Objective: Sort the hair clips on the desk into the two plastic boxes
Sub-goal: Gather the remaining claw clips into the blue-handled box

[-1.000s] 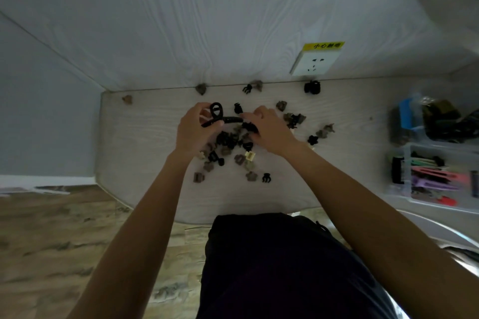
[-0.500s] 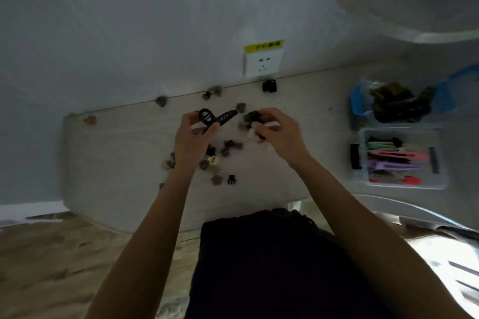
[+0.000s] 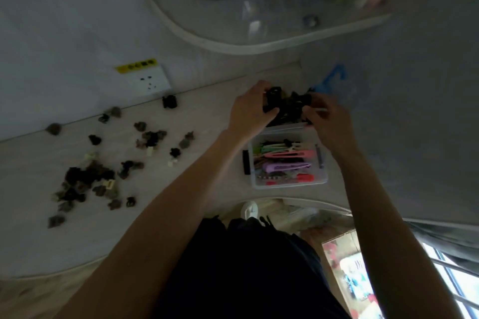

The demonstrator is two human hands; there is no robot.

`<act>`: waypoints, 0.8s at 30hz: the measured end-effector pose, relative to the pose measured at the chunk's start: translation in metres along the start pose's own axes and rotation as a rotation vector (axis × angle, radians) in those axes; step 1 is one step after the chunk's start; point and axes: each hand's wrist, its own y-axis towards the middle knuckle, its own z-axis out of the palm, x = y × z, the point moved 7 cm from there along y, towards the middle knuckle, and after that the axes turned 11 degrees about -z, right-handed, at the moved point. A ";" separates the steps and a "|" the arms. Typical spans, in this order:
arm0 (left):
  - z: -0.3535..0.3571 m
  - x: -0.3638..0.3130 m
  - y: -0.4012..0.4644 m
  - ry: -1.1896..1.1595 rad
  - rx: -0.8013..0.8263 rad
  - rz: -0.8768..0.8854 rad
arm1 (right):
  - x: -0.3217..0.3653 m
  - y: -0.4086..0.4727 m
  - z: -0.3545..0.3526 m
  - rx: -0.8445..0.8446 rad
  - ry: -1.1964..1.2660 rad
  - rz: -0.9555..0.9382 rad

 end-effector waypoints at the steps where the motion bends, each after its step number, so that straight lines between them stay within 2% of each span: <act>1: 0.013 -0.007 0.001 0.044 0.024 0.008 | -0.004 0.008 -0.009 0.009 -0.087 -0.047; 3: 0.025 -0.007 -0.003 0.142 0.051 0.058 | -0.003 0.021 -0.009 0.050 -0.210 -0.140; 8: 0.030 0.002 -0.009 0.439 -0.034 0.152 | -0.003 0.045 0.004 0.160 -0.385 -0.313; 12: 0.033 -0.001 -0.007 0.403 0.127 0.176 | -0.006 0.059 0.023 0.288 -0.500 -0.367; 14: 0.031 0.000 -0.007 0.354 0.155 0.167 | -0.009 0.062 0.026 0.325 -0.555 -0.366; 17: 0.022 0.005 -0.010 0.286 0.051 0.138 | -0.006 0.056 0.022 0.279 -0.573 -0.346; 21: 0.007 0.013 -0.017 0.398 -0.102 0.193 | 0.022 0.027 0.031 0.159 -0.501 -0.382; 24: -0.025 0.030 -0.036 0.292 -0.219 0.235 | 0.056 -0.005 0.060 0.122 -0.397 -0.472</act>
